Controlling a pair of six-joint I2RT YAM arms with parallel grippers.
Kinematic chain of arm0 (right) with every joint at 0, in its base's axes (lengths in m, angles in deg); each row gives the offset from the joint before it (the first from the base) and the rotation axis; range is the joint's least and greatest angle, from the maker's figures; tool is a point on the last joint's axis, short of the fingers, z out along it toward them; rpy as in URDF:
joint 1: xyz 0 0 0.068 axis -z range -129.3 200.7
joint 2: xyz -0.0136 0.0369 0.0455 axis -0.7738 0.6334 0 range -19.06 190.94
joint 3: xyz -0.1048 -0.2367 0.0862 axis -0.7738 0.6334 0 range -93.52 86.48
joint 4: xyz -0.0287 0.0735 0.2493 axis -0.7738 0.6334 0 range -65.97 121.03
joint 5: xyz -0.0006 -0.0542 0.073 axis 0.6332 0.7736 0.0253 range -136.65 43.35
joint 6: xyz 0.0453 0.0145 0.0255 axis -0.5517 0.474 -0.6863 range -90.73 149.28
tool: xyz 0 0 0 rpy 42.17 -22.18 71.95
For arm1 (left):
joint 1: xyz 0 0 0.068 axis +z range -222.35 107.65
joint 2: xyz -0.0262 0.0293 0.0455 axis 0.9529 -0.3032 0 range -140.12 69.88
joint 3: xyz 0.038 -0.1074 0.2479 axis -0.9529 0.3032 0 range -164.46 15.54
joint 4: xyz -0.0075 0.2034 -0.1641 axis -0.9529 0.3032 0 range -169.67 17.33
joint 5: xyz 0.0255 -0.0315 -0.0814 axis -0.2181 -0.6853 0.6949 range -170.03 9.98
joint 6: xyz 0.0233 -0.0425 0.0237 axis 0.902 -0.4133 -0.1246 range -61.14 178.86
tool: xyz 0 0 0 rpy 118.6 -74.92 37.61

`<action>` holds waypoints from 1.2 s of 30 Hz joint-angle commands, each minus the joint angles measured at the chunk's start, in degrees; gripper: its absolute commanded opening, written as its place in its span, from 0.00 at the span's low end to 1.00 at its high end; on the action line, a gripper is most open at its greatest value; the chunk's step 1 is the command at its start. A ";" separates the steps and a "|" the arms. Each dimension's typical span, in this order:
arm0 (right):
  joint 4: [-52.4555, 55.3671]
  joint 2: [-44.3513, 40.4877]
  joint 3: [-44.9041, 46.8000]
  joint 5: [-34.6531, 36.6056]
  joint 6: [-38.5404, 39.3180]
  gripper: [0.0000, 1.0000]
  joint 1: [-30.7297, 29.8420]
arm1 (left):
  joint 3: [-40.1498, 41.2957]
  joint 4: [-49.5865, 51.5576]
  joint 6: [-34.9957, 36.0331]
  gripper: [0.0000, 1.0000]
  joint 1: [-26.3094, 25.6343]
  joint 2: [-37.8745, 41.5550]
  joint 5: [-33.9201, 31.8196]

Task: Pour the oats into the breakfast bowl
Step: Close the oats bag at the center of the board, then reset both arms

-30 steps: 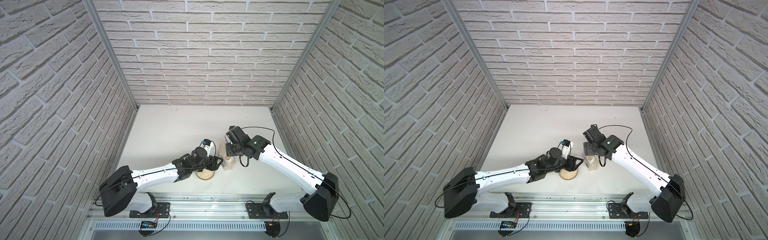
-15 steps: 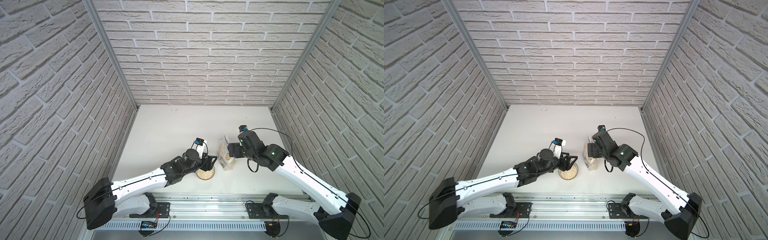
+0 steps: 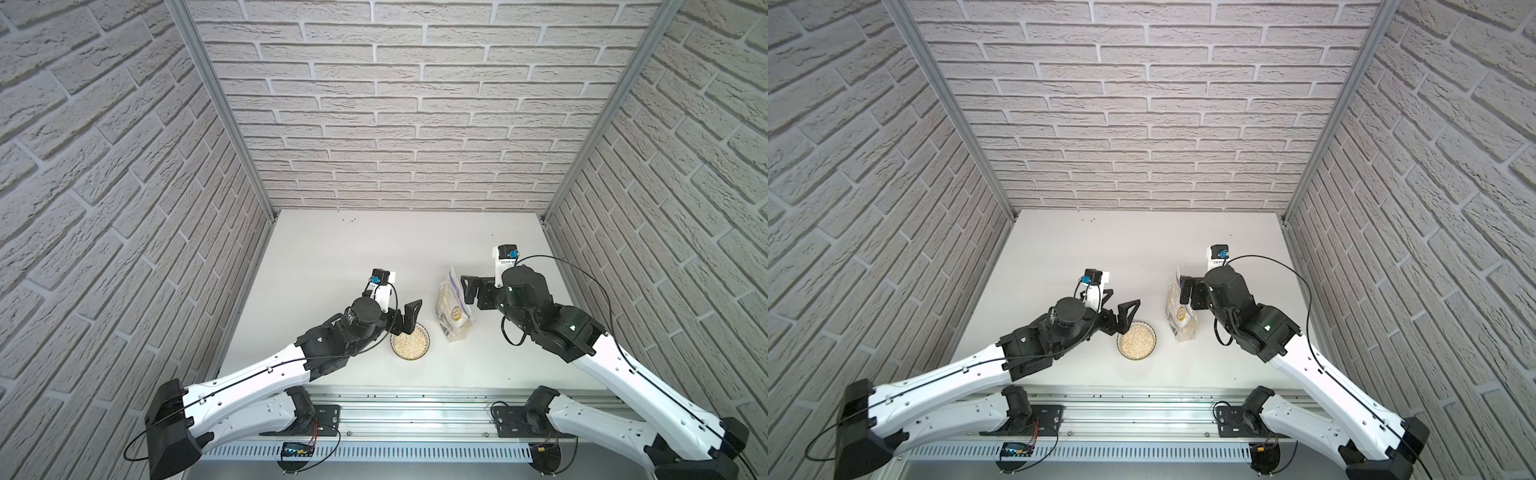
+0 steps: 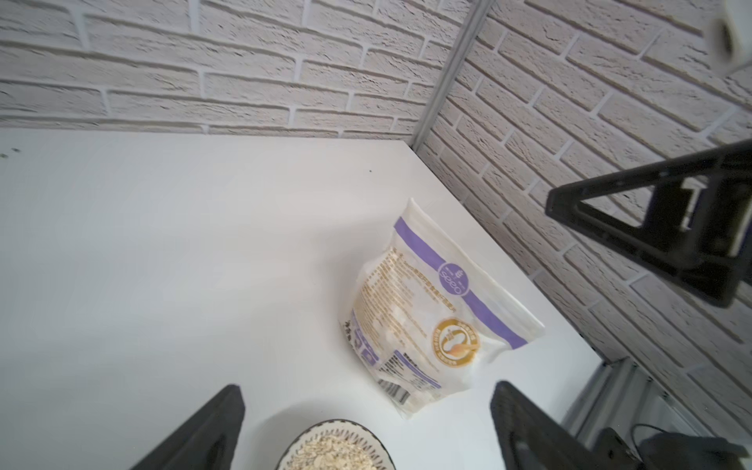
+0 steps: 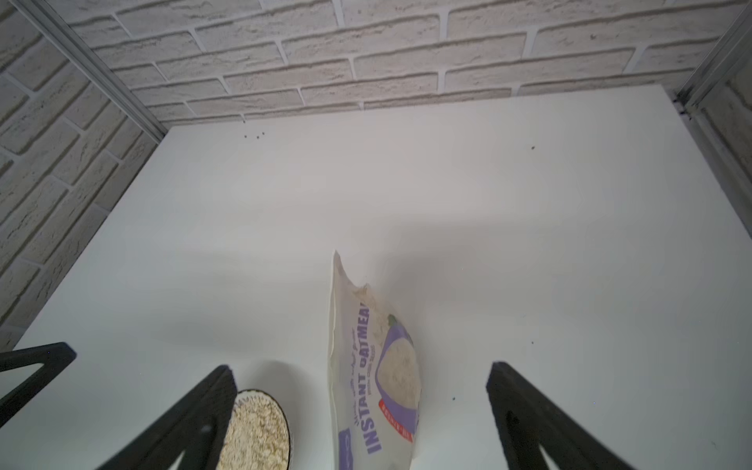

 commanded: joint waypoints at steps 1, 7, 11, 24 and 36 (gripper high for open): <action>-1.06 -5.19 2.26 3.14 -0.95 0.87 -0.43 | 1.95 -0.88 3.08 0.61 -0.35 3.73 -2.89; -12.87 -16.16 8.06 3.43 0.31 0.93 -0.43 | 2.18 7.79 11.04 0.71 -0.48 14.54 -15.28; -20.81 -21.33 10.84 7.14 1.31 1.00 -0.39 | 0.07 13.38 15.67 0.82 -0.34 20.55 -23.54; -45.94 -23.03 21.22 25.12 22.13 1.00 6.07 | -6.90 20.83 26.48 0.98 17.13 25.92 -39.16; -74.37 -15.61 38.42 15.29 24.71 1.00 26.41 | 2.62 9.97 26.10 0.99 43.91 25.96 -42.08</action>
